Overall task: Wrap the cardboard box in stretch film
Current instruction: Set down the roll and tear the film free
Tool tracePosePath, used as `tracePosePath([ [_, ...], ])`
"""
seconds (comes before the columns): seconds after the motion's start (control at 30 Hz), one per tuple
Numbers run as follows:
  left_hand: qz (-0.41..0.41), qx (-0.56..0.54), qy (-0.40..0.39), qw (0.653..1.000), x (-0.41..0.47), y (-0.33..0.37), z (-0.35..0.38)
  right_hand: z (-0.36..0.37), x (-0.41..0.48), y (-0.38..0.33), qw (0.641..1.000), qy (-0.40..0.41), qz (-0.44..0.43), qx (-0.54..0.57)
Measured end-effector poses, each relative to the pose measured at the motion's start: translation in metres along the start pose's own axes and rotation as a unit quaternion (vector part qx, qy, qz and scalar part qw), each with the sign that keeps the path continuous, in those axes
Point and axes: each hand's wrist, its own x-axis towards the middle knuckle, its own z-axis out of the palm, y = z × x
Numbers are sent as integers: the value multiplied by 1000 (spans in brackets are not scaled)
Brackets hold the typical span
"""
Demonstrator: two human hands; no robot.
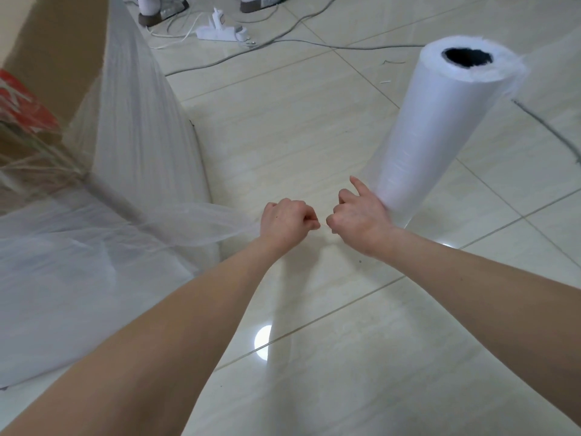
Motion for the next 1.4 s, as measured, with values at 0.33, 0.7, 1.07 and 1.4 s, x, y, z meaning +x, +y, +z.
tracePosePath([
  [0.33,-141,-18,14,990,4,-31,-16,0,-7,1,1000,3,-15,-5],
  [0.7,-238,-50,88,966,12,-58,-26,-2,-11,0,999,-25,-17,-27],
  [1.07,-191,-296,91,931,37,-13,-33,-15,-16,-1,1000,1,-22,10],
  [1.4,-97,-116,-18,988,70,13,-99,-57,-16,-18,995,-4,-2,102],
])
